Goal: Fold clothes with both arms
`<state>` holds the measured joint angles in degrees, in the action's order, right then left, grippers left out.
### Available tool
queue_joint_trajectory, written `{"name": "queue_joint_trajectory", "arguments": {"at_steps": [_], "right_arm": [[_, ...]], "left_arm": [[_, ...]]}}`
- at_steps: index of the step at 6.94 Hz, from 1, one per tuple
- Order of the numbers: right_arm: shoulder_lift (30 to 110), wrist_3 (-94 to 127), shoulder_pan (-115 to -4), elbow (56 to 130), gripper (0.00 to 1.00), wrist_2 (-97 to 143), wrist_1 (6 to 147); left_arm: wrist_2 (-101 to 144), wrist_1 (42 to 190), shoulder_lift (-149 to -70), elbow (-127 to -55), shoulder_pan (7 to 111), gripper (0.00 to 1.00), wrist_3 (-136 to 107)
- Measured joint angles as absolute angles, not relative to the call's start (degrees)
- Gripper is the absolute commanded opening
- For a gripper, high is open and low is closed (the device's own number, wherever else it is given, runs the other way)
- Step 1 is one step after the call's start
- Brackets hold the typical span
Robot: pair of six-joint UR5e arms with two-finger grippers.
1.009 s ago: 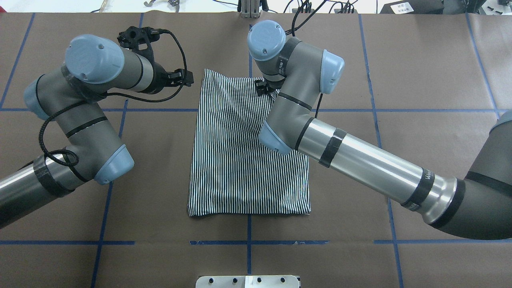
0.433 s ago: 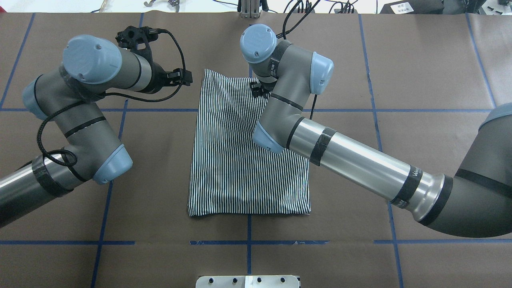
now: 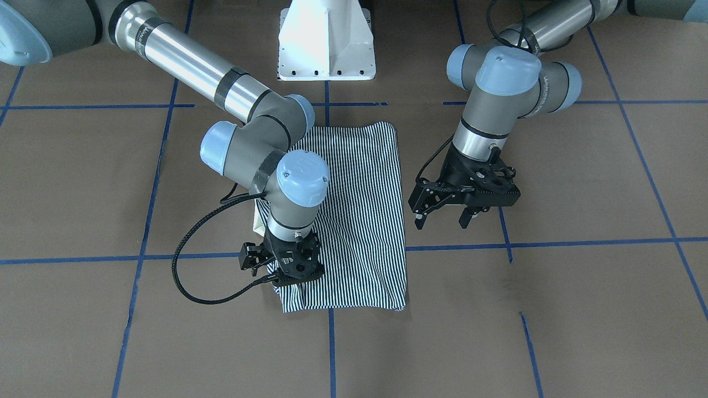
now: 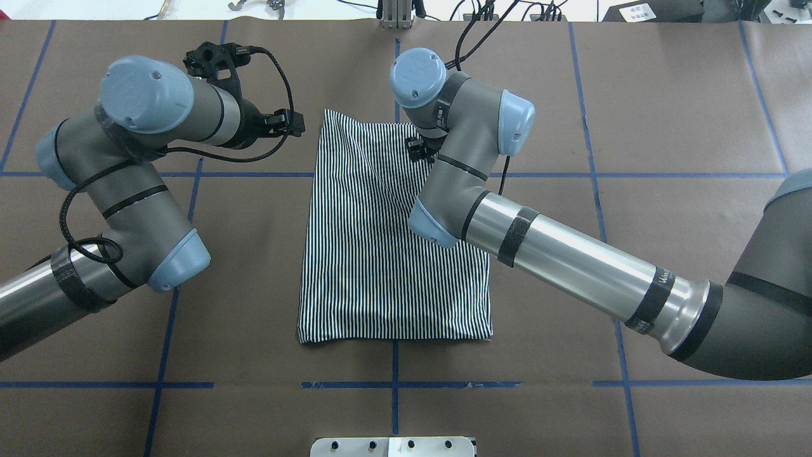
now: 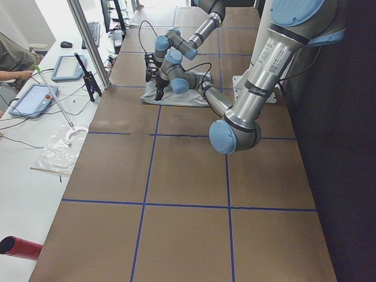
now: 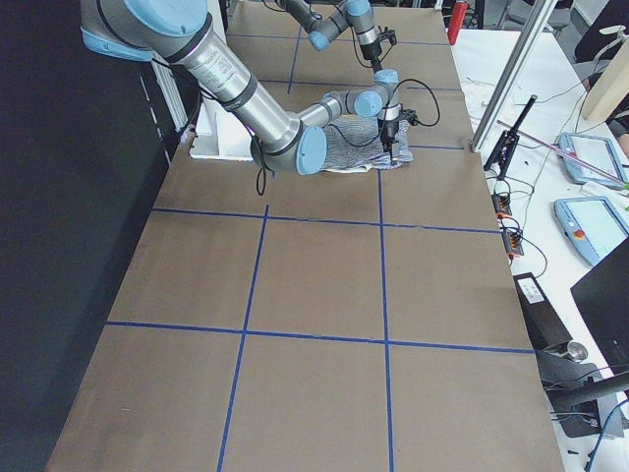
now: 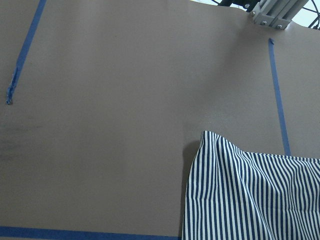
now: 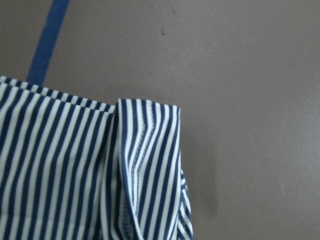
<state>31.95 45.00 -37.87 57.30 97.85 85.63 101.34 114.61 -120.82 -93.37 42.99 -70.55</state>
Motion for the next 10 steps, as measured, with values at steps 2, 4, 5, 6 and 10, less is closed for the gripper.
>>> {"name": "queue_joint_trajectory", "arguments": {"at_steps": [2, 4, 5, 6, 10], "right_arm": [[32.3, 44.0, -38.9, 57.3, 1.00, 97.9, 85.8], [34.2, 40.9, -41.6, 57.5, 1.00, 98.1, 86.1], [35.9, 38.2, -43.7, 57.9, 1.00, 98.2, 86.3], [37.0, 35.8, -45.8, 59.2, 1.00, 99.3, 87.1], [41.0, 39.3, -48.5, 77.2, 1.00, 114.7, 91.6]], "left_arm": [[101.3, 114.6, -120.8, -93.3, 43.0, 1.00, -70.6], [101.3, 114.7, -121.0, -93.3, 42.9, 1.00, -70.6], [101.3, 114.7, -121.2, -93.4, 42.9, 1.00, -70.6], [101.3, 114.7, -121.3, -93.4, 42.9, 1.00, -70.7], [107.5, 114.5, -116.1, -100.2, 42.7, 1.00, -77.1]]}}
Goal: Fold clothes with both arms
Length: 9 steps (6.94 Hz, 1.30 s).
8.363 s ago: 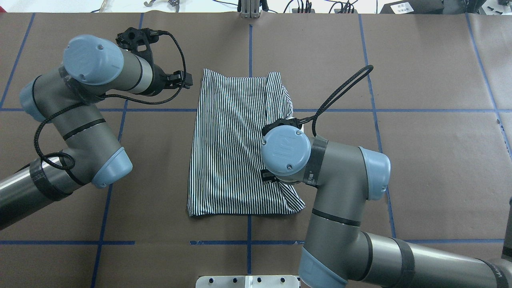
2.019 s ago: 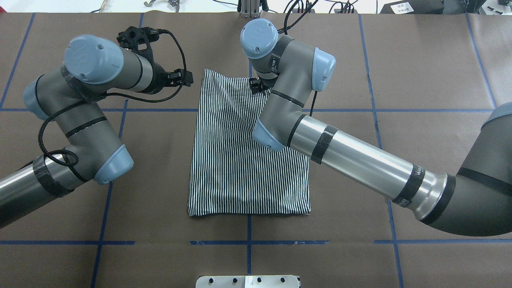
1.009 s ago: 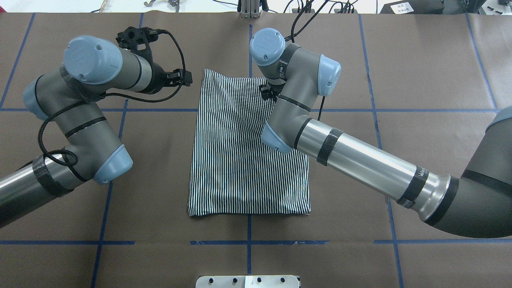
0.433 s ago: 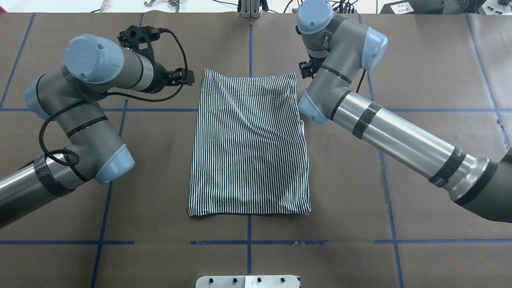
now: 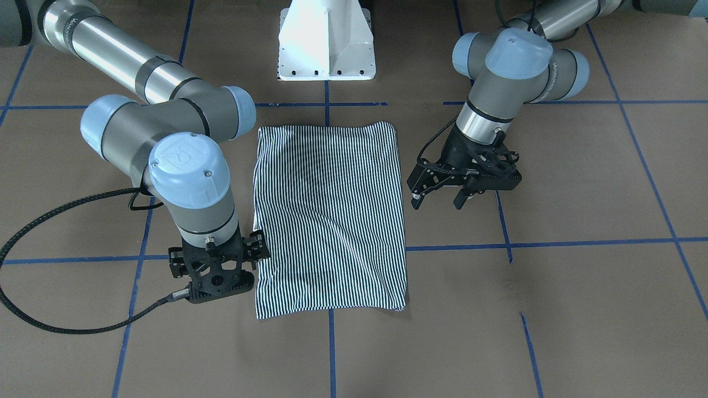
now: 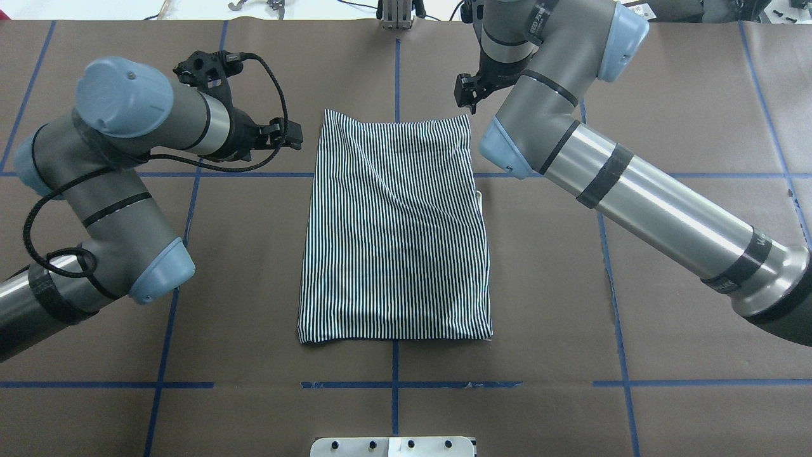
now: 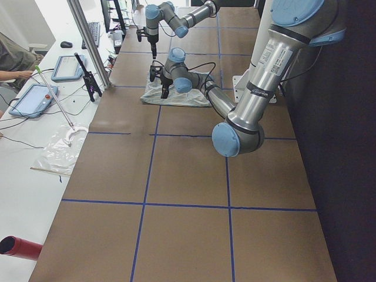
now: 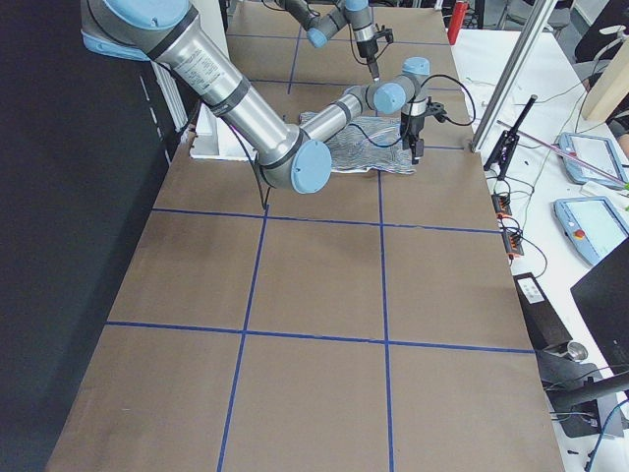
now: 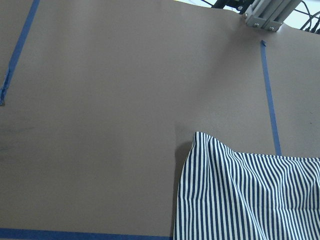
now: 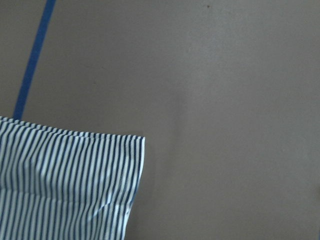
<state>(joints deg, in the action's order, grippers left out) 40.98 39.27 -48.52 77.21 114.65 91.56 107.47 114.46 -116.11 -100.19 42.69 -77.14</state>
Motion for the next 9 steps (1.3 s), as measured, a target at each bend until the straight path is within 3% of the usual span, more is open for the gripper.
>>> {"name": "queue_joint_trajectory", "arguments": {"at_steps": [2, 4, 6, 9], "right_arm": [[50.1, 46.9, -46.2, 92.9, 1.00, 119.6, 91.8], [55.8, 54.8, -42.9, 102.1, 1.00, 120.4, 91.8], [56.7, 58.2, -41.5, 103.6, 1.00, 120.2, 91.6], [56.6, 58.7, -41.2, 103.4, 1.00, 120.0, 91.4]], "left_arm": [[107.2, 114.0, -110.1, -107.6, 38.4, 1.00, -91.0], [99.8, 109.4, -107.2, -111.8, 27.1, 0.97, -105.1], [93.8, 95.5, -112.5, -112.0, 17.7, 0.96, -112.5], [90.2, 89.4, -116.1, -107.7, 15.7, 0.96, -113.1]]}}
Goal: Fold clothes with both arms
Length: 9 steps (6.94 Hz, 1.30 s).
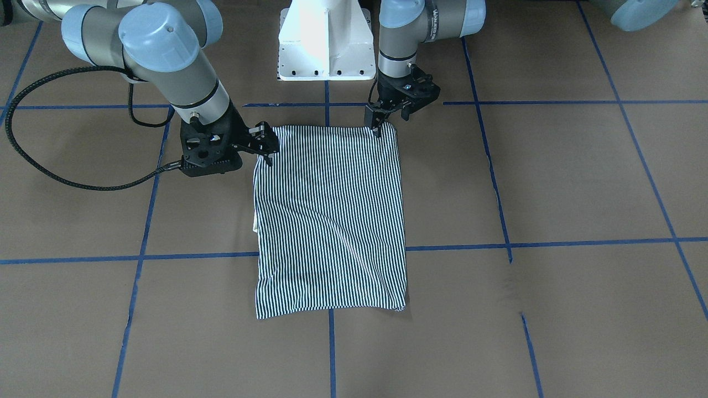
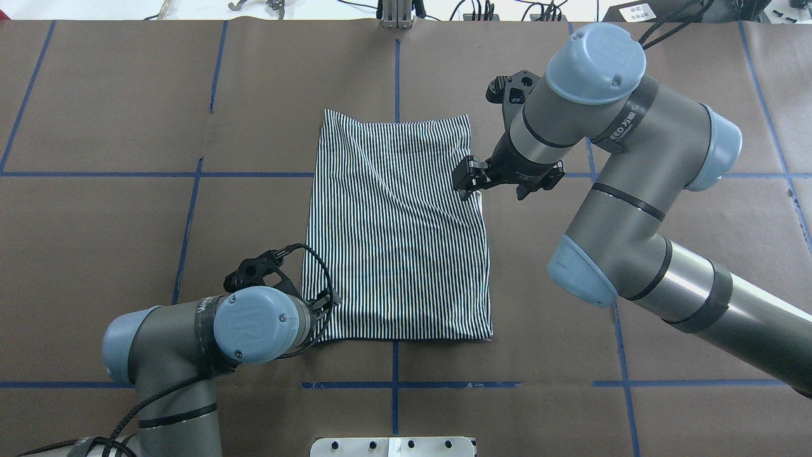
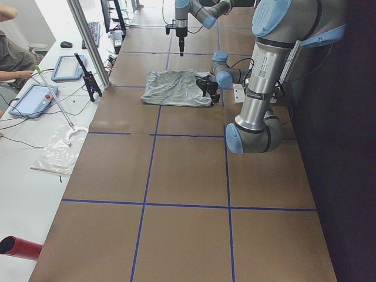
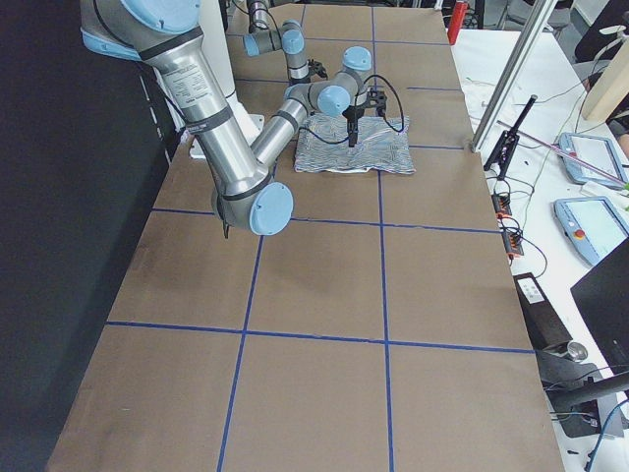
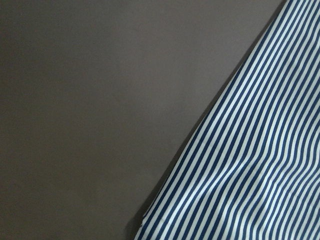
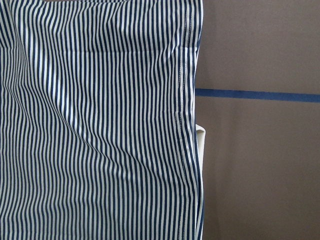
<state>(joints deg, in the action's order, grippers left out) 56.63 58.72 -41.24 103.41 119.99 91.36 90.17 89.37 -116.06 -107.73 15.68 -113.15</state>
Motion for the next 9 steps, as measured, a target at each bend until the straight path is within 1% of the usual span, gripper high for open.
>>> {"name": "queue_joint_trajectory", "arguments": {"at_steps": [4, 5, 7, 8, 9], "right_arm": [[56.6, 58.7, -41.2, 103.4, 1.00, 119.9, 91.4], [56.6, 58.7, -41.2, 103.4, 1.00, 119.8, 91.4], [56.6, 58.7, -41.3, 103.4, 1.00, 119.9, 91.4], [56.6, 58.7, -41.3, 103.4, 1.00, 119.9, 91.4], [56.6, 58.6, -41.3, 103.4, 1.00, 119.9, 91.4]], "left_arm": [[89.5, 90.5, -116.5, -105.7, 15.5, 0.95, -113.3], [89.5, 91.3, -116.6, -104.9, 15.5, 0.82, -113.5], [89.5, 91.8, -117.0, -104.6, 15.6, 0.26, -114.0], [89.5, 91.8, -117.1, -104.6, 15.6, 0.00, -114.3], [89.5, 91.8, -117.2, -104.7, 15.6, 0.00, -114.4]]}}
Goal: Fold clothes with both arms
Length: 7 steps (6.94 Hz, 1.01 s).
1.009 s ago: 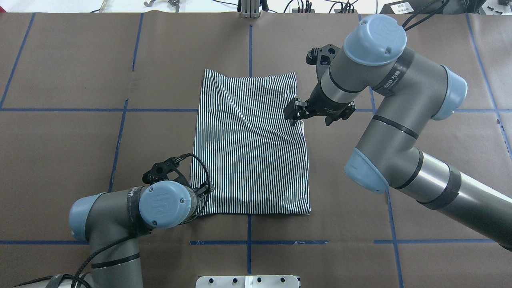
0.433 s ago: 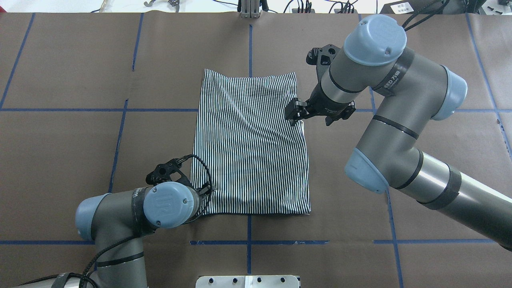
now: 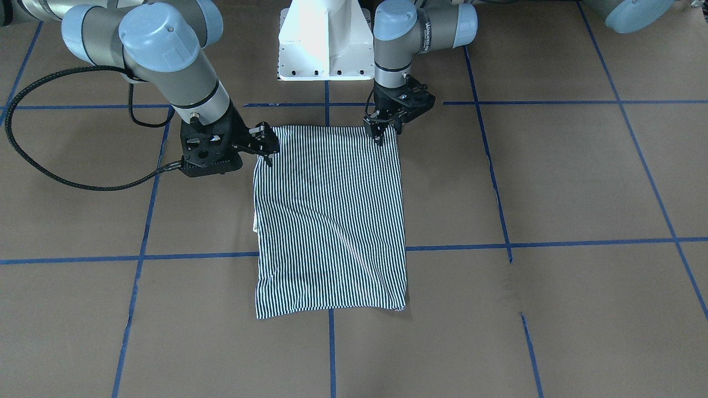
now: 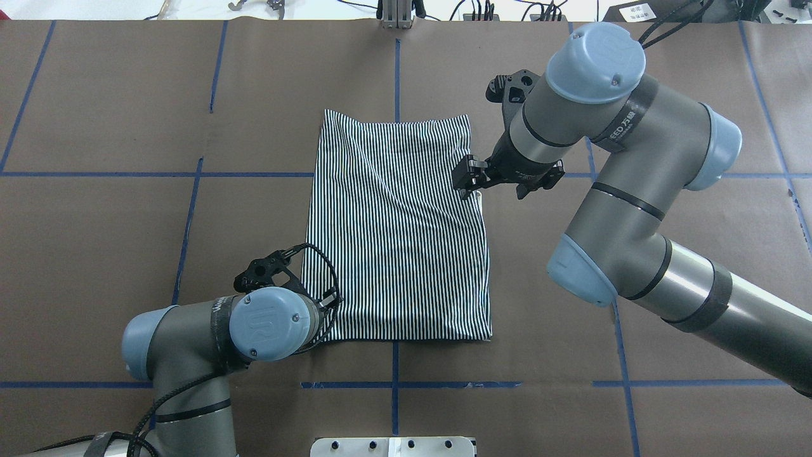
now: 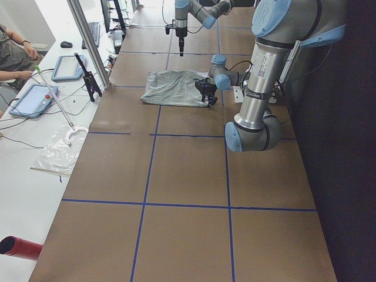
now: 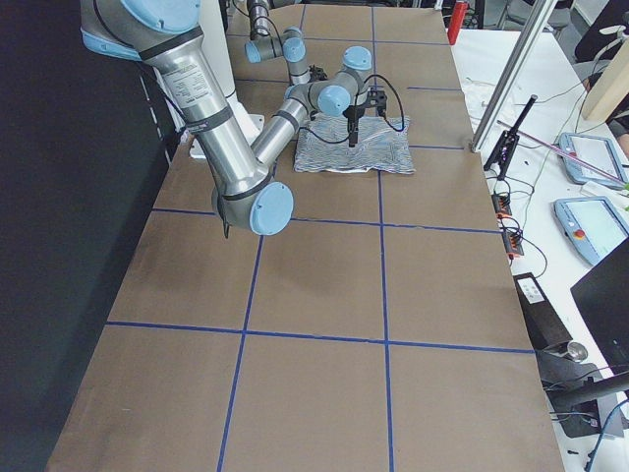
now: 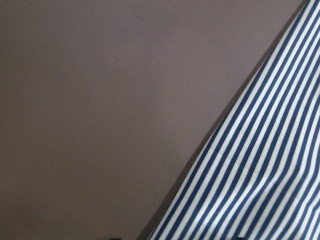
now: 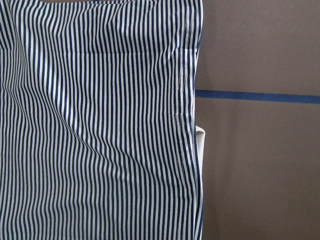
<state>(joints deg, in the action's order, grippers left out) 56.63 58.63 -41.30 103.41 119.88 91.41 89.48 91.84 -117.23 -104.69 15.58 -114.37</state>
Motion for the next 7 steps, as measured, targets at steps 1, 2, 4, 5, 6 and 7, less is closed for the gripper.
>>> {"name": "queue_joint_trajectory", "arguments": {"at_steps": [1, 2, 4, 5, 6, 7], "right_arm": [[56.7, 58.6, -41.3, 103.5, 1.00, 119.9, 91.4], [56.7, 58.6, -41.3, 103.5, 1.00, 119.9, 91.4], [57.0, 58.9, -41.3, 103.8, 1.00, 119.9, 91.4], [57.3, 61.0, -41.0, 104.4, 1.00, 119.8, 91.4], [57.8, 66.9, -39.5, 105.5, 1.00, 119.3, 91.4], [58.3, 75.8, -36.4, 107.1, 1.00, 117.4, 91.4]], "left_arm": [[89.5, 91.8, -117.2, -104.8, 15.5, 0.00, -114.4], [89.4, 91.8, -117.3, -105.0, 15.4, 0.00, -114.2], [89.6, 91.6, -117.3, -106.7, 15.5, 0.00, -112.1], [89.8, 91.2, -117.0, -108.9, 15.9, 0.00, -108.7], [90.0, 90.7, -116.8, -110.9, 16.2, 0.00, -104.8], [90.1, 90.7, -116.7, -111.8, 16.4, 0.00, -101.8]]}}
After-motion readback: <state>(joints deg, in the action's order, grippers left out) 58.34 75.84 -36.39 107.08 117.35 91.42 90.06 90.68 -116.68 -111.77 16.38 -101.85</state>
